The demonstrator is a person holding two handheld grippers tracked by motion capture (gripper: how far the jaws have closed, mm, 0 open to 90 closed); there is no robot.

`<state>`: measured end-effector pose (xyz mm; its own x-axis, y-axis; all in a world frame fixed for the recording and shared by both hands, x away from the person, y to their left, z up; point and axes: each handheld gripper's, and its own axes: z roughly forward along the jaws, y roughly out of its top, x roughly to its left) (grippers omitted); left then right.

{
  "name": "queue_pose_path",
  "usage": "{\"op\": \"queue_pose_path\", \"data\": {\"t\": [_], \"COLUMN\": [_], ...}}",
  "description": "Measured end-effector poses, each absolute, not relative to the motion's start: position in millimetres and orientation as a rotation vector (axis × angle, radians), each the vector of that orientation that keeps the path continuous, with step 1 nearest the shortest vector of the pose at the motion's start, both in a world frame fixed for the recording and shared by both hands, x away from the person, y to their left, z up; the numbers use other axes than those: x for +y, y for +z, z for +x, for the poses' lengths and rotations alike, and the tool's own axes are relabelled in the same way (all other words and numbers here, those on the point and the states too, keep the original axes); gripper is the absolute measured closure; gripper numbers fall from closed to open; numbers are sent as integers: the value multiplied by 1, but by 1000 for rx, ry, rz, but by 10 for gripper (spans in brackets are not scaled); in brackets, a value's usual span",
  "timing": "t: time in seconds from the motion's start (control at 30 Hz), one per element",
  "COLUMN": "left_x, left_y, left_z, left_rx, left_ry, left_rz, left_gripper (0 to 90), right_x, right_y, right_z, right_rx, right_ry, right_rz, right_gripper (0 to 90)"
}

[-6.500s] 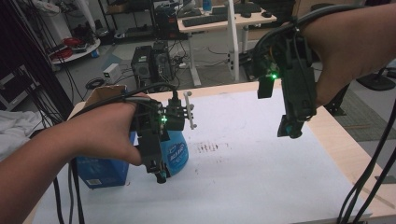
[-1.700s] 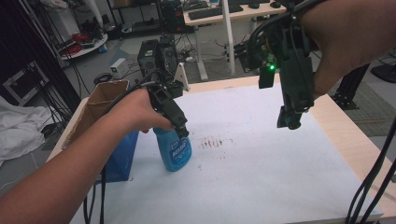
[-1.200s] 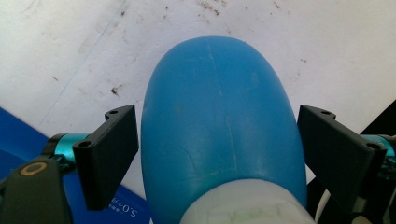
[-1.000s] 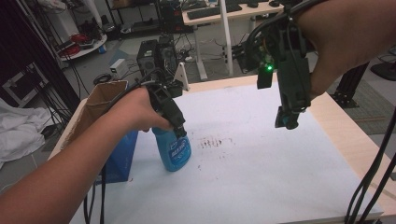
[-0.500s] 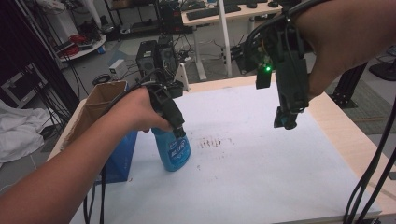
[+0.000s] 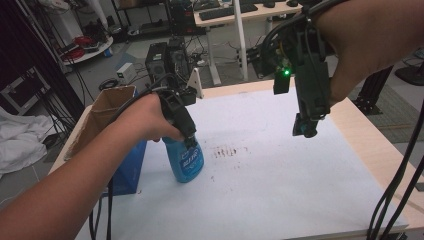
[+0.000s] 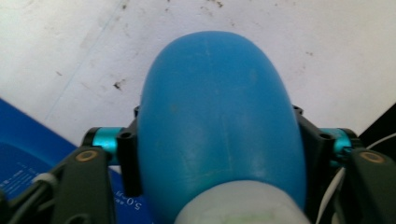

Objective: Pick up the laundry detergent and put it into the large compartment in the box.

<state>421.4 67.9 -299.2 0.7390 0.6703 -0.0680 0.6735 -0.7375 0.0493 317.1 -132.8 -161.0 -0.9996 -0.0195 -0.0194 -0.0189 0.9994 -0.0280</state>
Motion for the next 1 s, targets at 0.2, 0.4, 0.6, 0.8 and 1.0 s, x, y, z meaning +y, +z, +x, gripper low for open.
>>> {"op": "queue_pose_path", "data": {"t": [0.2, 0.4, 0.6, 0.8, 1.0], "left_x": [68, 67, 71, 73, 74], "left_y": [-299, -299, -295, -279, -252], "left_z": [422, 421, 420, 416, 411], "left_rx": [1117, 1109, 1071, 1033, 1023], "left_ry": [-67, -50, -124, -188, -122], "left_rz": [2857, 2858, 2872, 2882, 2920], "left_gripper": [367, 374, 374, 375, 374], "right_x": [-133, -133, -133, -134, -135], "right_y": [-163, -165, -165, -164, -163], "right_z": [318, 318, 317, 316, 315], "right_rx": [3122, 3127, 3125, 3121, 3118], "right_ry": [-43, -44, -39, -36, -29], "right_rz": [-25, -31, -33, -28, -31], "right_gripper": [21, 21, 21, 21, 21]}}
